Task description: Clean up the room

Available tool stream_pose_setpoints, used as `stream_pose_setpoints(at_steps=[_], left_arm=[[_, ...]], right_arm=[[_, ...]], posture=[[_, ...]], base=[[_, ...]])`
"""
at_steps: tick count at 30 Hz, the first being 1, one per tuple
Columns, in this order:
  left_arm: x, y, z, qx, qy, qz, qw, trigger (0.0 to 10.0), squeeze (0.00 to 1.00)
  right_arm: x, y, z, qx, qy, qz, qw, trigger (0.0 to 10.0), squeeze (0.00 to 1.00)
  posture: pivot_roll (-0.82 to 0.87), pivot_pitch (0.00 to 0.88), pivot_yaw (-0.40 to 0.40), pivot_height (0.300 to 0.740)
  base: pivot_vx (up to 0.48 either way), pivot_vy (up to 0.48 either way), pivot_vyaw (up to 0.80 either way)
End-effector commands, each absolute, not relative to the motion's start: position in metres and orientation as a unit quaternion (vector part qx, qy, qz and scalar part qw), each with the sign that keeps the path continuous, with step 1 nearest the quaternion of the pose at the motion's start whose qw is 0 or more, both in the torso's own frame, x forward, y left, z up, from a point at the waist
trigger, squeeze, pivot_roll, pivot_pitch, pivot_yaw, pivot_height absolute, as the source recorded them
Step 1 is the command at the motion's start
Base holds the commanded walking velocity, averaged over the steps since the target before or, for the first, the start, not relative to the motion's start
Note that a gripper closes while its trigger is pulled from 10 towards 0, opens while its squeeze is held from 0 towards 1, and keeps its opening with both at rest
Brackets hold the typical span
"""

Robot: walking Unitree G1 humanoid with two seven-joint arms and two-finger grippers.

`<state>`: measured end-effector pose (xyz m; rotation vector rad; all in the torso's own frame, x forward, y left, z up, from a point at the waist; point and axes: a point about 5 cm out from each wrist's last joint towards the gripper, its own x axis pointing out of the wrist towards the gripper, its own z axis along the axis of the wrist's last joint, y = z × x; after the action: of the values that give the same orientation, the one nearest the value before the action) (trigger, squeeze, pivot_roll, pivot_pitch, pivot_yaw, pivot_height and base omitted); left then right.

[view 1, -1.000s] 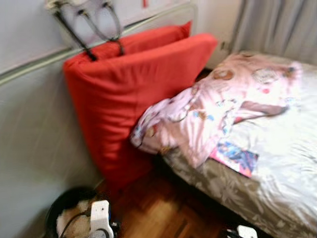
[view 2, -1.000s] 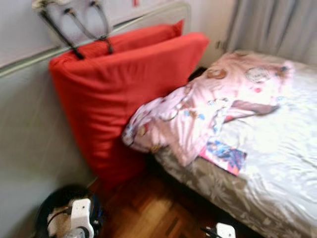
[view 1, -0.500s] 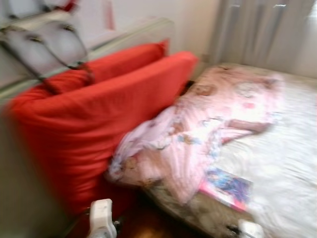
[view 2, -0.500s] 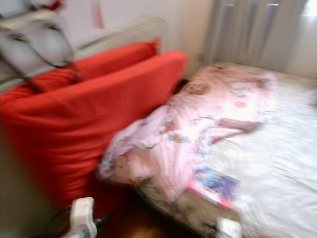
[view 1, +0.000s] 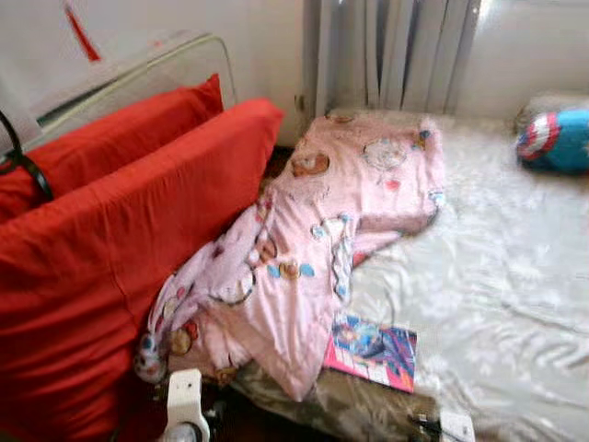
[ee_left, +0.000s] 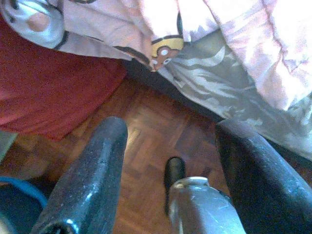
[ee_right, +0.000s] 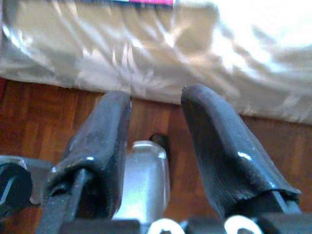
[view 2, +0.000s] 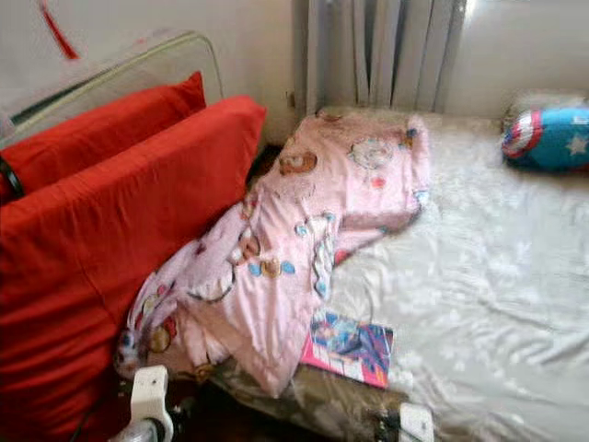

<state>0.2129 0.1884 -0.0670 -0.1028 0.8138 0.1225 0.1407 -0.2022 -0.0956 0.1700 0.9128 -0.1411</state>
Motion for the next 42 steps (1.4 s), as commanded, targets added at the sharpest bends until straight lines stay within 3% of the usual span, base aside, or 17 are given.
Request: stream_pose_setpoints(at_steps=[1, 13, 23, 25, 27, 37, 38, 39, 41, 42], left_arm=[[0.212, 0.190, -0.067, -0.048, 0.397, 0.059, 0.915, 10.0, 0.00], [0.215, 0.190, -0.063, -0.057, 0.364, 0.062, 0.928, 10.0, 0.00], [0.223, 0.191, -0.049, -0.075, 0.257, 0.062, 0.961, 10.0, 0.00], [0.281, 0.201, 0.002, -0.046, 0.143, 0.058, 0.987, 10.0, 0.00], [0.296, 0.200, 0.023, -0.038, 0.091, 0.057, 0.993, 10.0, 0.00], [0.286, 0.202, 0.014, -0.057, 0.094, 0.059, 0.992, 10.0, 0.00], [0.286, 0.202, 0.014, -0.060, 0.093, 0.059, 0.992, 10.0, 0.00], [0.286, 0.202, 0.014, -0.060, 0.093, 0.059, 0.992, 10.0, 0.00], [0.286, 0.201, 0.014, -0.059, 0.092, 0.054, 0.993, 10.0, 0.00], [0.286, 0.201, 0.014, -0.059, 0.092, 0.053, 0.993, 10.0, 0.00]], right_arm=[[0.142, -0.202, -0.095, 0.082, 0.436, -0.066, 0.894, 10.0, 0.00], [0.150, -0.201, -0.088, 0.078, 0.383, -0.050, 0.919, 10.0, 0.00], [0.158, -0.205, -0.073, 0.075, 0.281, -0.065, 0.955, 10.0, 0.00], [0.159, -0.205, -0.071, 0.077, 0.262, -0.062, 0.960, 10.0, 0.00], [0.159, -0.205, -0.069, 0.082, 0.250, -0.064, 0.963, 10.0, 0.00], [0.157, -0.204, -0.066, 0.096, 0.225, -0.058, 0.968, 10.0, 0.00], [0.209, -0.201, -0.040, 0.082, 0.159, -0.043, 0.983, 10.0, 0.00], [0.209, -0.201, -0.040, 0.082, 0.159, -0.043, 0.983, 10.0, 0.00], [0.311, -0.185, 0.045, 0.062, 0.015, -0.015, 0.998, 10.0, 0.00], [0.315, -0.184, 0.050, 0.062, 0.009, -0.013, 0.998, 10.0, 0.00]], posture=[[-0.06, 0.000, 0.056, 0.740], [-0.07, 0.000, 0.055, 0.740], [-0.08, 0.000, 0.057, 0.740], [-0.09, 0.000, 0.061, 0.740], [-0.09, 0.000, 0.064, 0.740], [-0.10, 0.000, 0.065, 0.740], [-0.10, 0.000, 0.064, 0.740], [-0.10, 0.000, 0.064, 0.740], [-0.09, 0.000, 0.063, 0.740], [-0.09, 0.000, 0.063, 0.740]], base=[[0.000, 0.000, 0.00], [0.000, 0.000, 0.00], [0.000, 0.000, 0.00], [0.000, 0.000, 0.00], [0.000, 0.000, 0.00], [0.000, 0.000, 0.00], [0.000, 0.000, 0.00], [0.000, 0.000, 0.00], [0.000, 0.000, 0.00], [0.000, 0.000, 0.00]])
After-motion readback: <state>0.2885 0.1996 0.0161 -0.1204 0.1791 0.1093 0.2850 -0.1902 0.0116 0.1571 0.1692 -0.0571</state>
